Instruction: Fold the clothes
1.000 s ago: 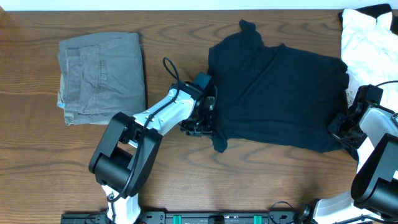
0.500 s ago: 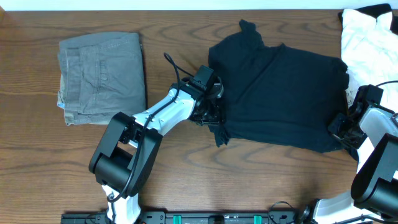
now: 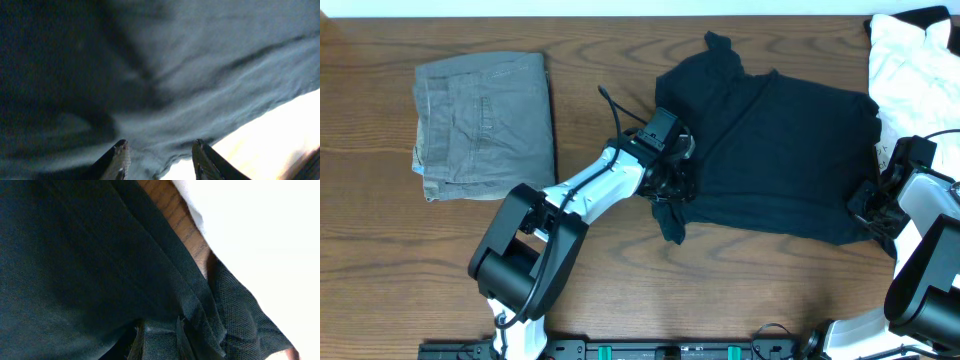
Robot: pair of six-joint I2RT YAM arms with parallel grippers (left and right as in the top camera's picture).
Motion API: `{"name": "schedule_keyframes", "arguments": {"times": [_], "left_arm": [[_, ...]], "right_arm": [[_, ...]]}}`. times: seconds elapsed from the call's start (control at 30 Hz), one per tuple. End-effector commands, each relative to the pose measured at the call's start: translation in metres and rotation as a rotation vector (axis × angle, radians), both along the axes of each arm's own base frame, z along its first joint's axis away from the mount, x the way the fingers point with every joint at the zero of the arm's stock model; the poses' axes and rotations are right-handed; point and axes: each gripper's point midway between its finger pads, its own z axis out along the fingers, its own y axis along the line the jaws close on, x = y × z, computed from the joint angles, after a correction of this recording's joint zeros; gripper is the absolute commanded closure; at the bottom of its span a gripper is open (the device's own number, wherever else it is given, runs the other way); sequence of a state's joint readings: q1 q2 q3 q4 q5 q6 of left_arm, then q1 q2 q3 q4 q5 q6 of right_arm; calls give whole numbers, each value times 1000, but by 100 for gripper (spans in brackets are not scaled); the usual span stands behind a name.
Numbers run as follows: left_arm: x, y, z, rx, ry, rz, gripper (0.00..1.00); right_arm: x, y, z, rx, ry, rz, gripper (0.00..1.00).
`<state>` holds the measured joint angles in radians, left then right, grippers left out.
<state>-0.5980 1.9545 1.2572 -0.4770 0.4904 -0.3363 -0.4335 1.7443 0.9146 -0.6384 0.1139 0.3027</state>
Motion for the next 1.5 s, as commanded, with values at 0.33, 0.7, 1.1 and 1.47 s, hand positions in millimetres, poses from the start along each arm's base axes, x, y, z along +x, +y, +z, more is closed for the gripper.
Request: {"name": "schedule_keyframes", "arguments": {"times": [0.33,0.7,1.1,1.47], "left_arm": [[-30,64,46,310,11,-144,52],[-84,69,15,419,175,-130,81],[-81,69,-12,405,147,-51,89],[-73,60,-21,385,135,4,89]], "right_arm": [[-24,35,-42,173,81,11,76],[-24,35,-42,173,83,11,75],[-24,36,-42,180,80,12,75],[-25,37,-42,183,84,11,75]]}}
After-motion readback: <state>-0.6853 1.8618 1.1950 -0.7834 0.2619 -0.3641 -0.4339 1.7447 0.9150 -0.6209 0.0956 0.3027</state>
